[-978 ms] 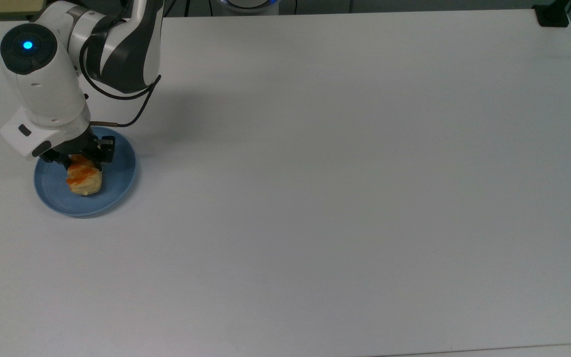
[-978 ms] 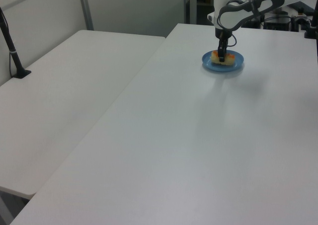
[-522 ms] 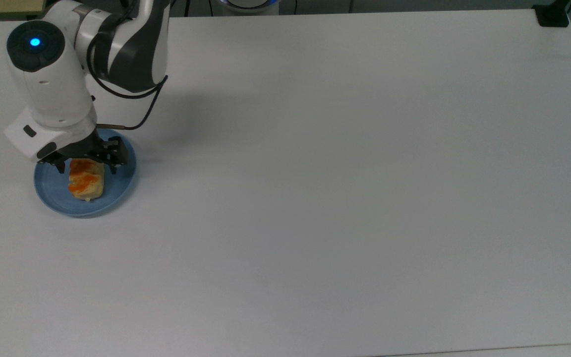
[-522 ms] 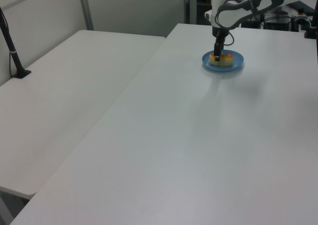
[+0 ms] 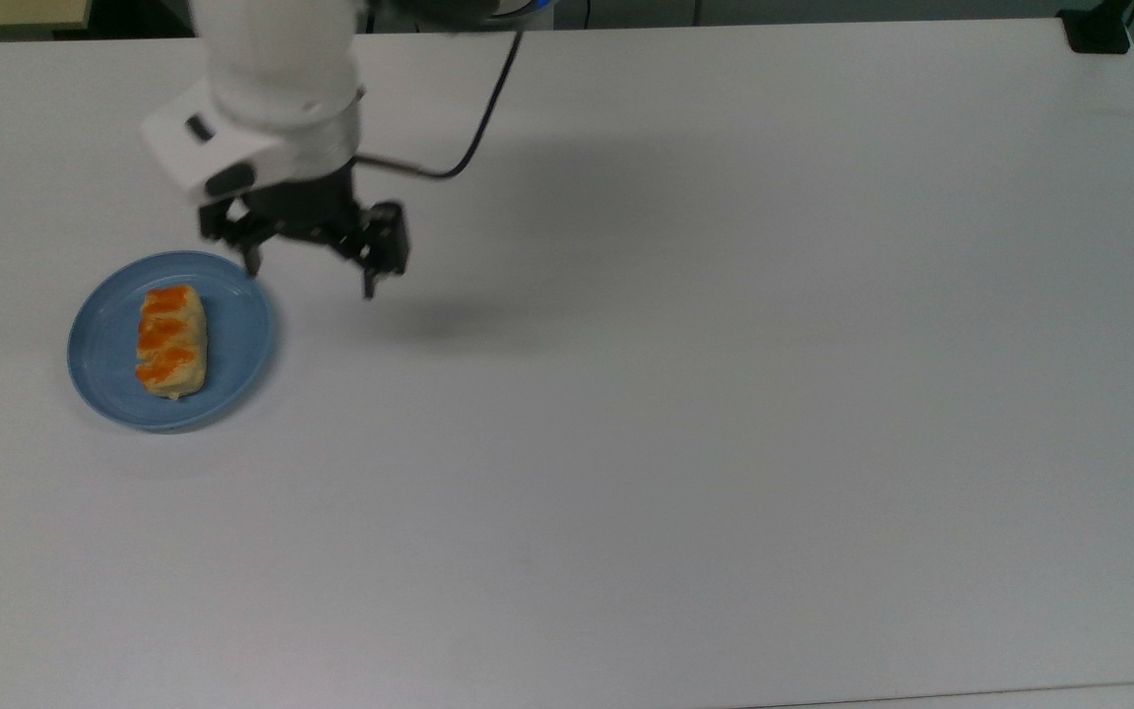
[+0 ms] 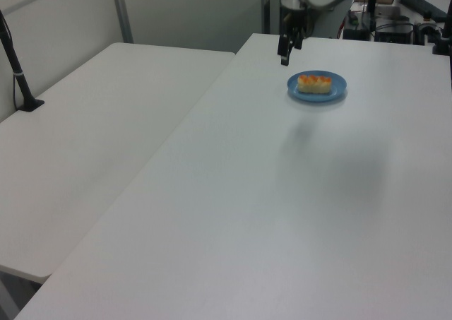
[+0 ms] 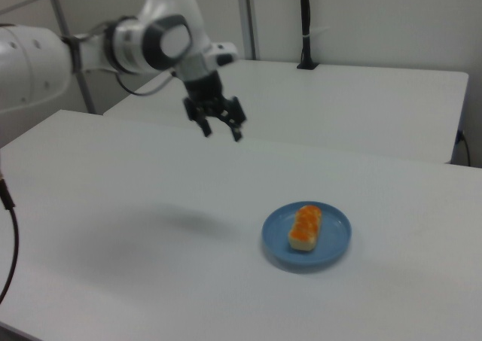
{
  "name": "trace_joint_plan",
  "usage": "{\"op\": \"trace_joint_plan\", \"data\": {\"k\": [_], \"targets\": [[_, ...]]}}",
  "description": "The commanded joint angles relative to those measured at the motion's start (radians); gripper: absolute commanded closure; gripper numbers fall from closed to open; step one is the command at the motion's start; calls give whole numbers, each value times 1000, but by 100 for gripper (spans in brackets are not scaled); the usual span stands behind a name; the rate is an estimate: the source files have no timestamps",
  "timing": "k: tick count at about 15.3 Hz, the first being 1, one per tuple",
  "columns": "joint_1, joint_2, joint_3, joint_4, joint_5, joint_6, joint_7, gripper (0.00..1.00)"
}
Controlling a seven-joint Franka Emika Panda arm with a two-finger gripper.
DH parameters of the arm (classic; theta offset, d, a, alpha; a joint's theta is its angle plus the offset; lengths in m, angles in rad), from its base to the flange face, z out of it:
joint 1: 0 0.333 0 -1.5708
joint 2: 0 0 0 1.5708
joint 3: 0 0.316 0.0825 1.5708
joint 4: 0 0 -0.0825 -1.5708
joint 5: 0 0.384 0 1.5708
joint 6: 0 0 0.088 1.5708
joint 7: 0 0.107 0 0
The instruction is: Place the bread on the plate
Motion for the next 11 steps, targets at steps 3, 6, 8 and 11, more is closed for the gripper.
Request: {"op": "trace_joint_plan", "data": {"k": [3,6,8,11], "targets": [[121,-195,-13,-46,20,-293,69,0],[120,-251,-13,-57,58,-347,71,0],[112,-284,-22,-74,110,-351,67,0],[115,-294,-22,-85,114,-371,66,0]]}}
